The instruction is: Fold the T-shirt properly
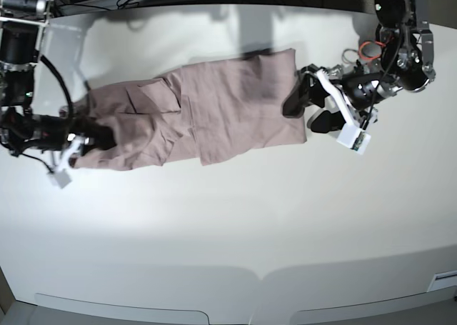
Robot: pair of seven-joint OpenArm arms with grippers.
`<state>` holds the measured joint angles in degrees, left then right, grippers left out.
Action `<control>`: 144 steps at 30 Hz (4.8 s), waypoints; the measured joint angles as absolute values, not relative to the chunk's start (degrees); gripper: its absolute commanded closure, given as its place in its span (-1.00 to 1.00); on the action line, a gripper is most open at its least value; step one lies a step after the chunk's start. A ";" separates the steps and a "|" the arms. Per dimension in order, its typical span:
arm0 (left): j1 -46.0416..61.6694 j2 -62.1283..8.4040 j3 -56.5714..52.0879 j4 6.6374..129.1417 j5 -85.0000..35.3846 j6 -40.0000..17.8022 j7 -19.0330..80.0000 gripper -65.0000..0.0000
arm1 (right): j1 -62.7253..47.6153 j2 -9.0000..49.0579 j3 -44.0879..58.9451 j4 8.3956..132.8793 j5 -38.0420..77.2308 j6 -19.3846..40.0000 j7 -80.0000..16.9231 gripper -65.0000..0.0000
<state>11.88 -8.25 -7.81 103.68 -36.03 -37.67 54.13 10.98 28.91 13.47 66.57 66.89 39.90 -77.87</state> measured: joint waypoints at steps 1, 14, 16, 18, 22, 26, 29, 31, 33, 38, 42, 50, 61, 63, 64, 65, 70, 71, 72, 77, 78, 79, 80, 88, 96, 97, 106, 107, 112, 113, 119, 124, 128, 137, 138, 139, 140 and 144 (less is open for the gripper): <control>11.90 -8.84 -7.77 103.68 -36.05 -37.67 54.04 -0.27 | 10.37 26.89 13.45 68.69 67.57 39.90 -79.26 1.00; 12.03 -19.70 -17.52 103.68 -41.58 -37.54 52.27 -0.27 | 3.70 -0.38 7.22 90.65 46.39 39.44 -74.74 1.00; 12.05 -20.34 -19.84 103.68 -44.14 -37.74 52.25 -0.27 | 3.84 -3.27 4.95 90.65 44.07 38.76 -72.77 1.00; 12.05 -21.21 -21.87 103.68 -45.15 -37.74 52.38 -0.26 | 3.97 -6.11 2.61 90.67 40.23 37.93 -71.18 1.00; 12.05 -22.94 -24.40 103.68 -46.09 -37.91 52.36 -0.17 | 3.92 -8.73 -1.50 90.74 34.59 36.21 -69.93 1.00; 12.08 -23.00 -24.29 103.68 -46.06 -38.15 52.49 -0.17 | 3.95 -8.56 -7.51 90.76 34.37 31.68 -67.70 1.00; 12.08 -23.03 -24.29 103.68 -46.00 -38.13 52.49 -0.17 | 3.68 -8.23 -12.23 90.74 34.02 28.64 -67.51 1.00; 12.08 -23.00 -24.29 103.68 -46.02 -38.13 52.42 -0.17 | 3.57 -8.40 -15.09 90.76 34.35 27.57 -66.92 1.00; 12.10 -23.00 -24.29 103.68 -46.02 -38.15 52.29 -0.17 | 3.49 -8.54 -17.32 90.76 34.59 27.00 -65.78 1.00; 12.25 -23.00 -24.34 103.68 -46.06 -38.24 62.04 0.00 | 3.44 -8.47 -20.32 90.76 29.45 25.54 -62.78 1.00; 17.96 -22.98 -24.29 103.70 -45.95 -38.15 59.53 0.69 | 3.25 -8.40 -19.40 90.74 25.87 24.64 -62.39 1.00; 31.55 -22.85 -24.16 103.77 -48.64 -38.79 44.18 1.00 | 3.31 -8.43 -18.68 90.74 25.65 24.64 -61.52 1.00; 31.16 -22.28 -11.29 99.31 -39.55 -34.76 35.92 1.00 | 3.31 -8.40 -18.74 90.74 25.65 24.64 -61.69 1.00; 30.48 -20.99 -10.74 97.03 -37.93 -34.52 33.89 1.00 | 3.29 -8.43 -18.72 90.74 25.61 24.64 -61.78 1.00; 30.11 -20.03 -10.33 95.74 -36.62 -34.68 32.69 1.00 | 3.29 -8.43 -18.72 90.74 25.67 24.64 -61.76 1.00; 29.71 -19.22 -9.91 94.21 -34.79 -34.72 31.42 1.00 | 3.31 -8.45 -18.72 90.74 25.82 24.64 -61.76 1.00; 23.79 -16.43 -9.85 85.36 -32.18 -36.60 27.09 1.00 | 3.33 -8.38 -18.74 90.74 25.82 24.62 -61.76 1.00; 21.98 -16.01 -9.89 83.74 -32.23 -36.62 27.00 1.00 | 3.33 -8.40 -18.76 90.74 25.89 24.62 -61.73 1.00; 20.38 -15.84 -9.87 82.15 -32.45 -36.69 26.89 1.00 | 3.33 -8.40 -18.96 90.74 26.15 24.62 -61.71 1.00; 14.57 -15.86 -10.02 77.30 -33.06 -37.54 28.95 1.00 | 3.46 -8.12 -23.53 90.74 28.25 24.60 -61.69 1.00; 13.78 -15.84 -10.02 76.86 -32.91 -37.50 29.10 1.00 | 3.46 -8.19 -24.32 90.74 28.23 24.58 -61.17 1.00; 13.37 -15.86 -10.02 76.71 -32.82 -37.45 29.32 1.00 | 3.46 -8.32 -25.04 90.74 27.40 24.25 -60.29 1.00; 13.28 -15.86 -10.02 76.71 -32.80 -37.41 29.34 1.00 | 3.49 -8.47 -25.45 90.74 25.96 23.27 -59.37 1.00; 13.50 -15.86 -10.02 76.71 -32.82 -37.56 29.15 1.00 | 3.46 -8.27 -25.47 90.74 18.85 20.58 -50.85 0.57; 13.47 -15.86 -10.02 76.71 -32.84 -38.04 29.78 1.00 | 3.49 -8.25 -25.50 90.74 22.04 23.16 -47.66 -0.01; 13.47 -15.86 -10.02 76.71 -32.84 -38.09 29.82 1.00 | 3.60 -8.25 -25.52 90.74 23.75 23.90 -47.57 -0.01; 13.63 -20.10 -9.74 76.69 -34.57 -38.41 32.34 1.00 | 5.08 -8.25 -25.52 90.76 34.50 30.96 -47.42 -0.01; 13.67 -21.45 -9.76 76.66 -35.99 -38.13 33.06 1.00 | 5.08 -8.25 -25.52 90.76 33.50 30.96 -47.46 -0.01; 14.35 -28.60 -9.80 76.09 -41.69 -37.12 35.24 1.00 | 5.08 -8.25 -25.52 90.74 31.64 30.96 -47.88 -0.01; 14.35 -29.74 -9.78 76.09 -42.13 -36.67 35.90 1.00 | 5.08 -8.27 -25.52 90.74 31.68 30.96 -47.86 -0.01; 14.41 -33.54 -11.05 75.94 -54.74 -36.42 42.81 1.00 | 7.62 -8.43 -22.20 90.74 26.00 31.38 -50.61 0.07; 15.33 -31.62 -11.14 78.59 -65.28 -39.44 46.87 1.00 | 9.13 -8.40 -15.59 90.76 18.02 31.38 -51.75 0.97; 17.47 -27.53 -11.20 85.21 -66.02 -39.24 47.55 1.00 | 8.93 -8.25 -13.13 89.91 16.82 31.40 -48.31 1.00; 20.84 -14.13 -11.27 90.26 -54.02 -39.29 46.04 1.00 | 14.28 -6.90 -13.39 73.58 15.51 32.71 -46.35 1.00; 21.54 -12.60 -11.29 90.26 -50.83 -39.35 44.07 1.00 | 15.22 -7.01 -13.45 71.79 14.96 32.95 -46.19 1.00; 22.48 -11.18 -11.27 90.21 -47.48 -39.27 42.11 1.00 | 15.90 -7.09 -13.50 70.30 13.32 33.34 -45.98 1.00; 23.27 -10.00 -11.25 90.06 -44.27 -39.24 40.49 1.00 | 16.38 -7.09 -13.47 69.06 11.44 33.52 -45.80 1.00; 25.23 -6.70 -11.29 88.77 -32.47 -39.72 32.75 1.00 | 16.82 -4.82 -13.50 66.08 9.13 33.50 -43.40 1.00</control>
<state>25.23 -6.70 -11.29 88.77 -32.47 -39.72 32.75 16.82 -4.82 -13.50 66.08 9.13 33.50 -43.40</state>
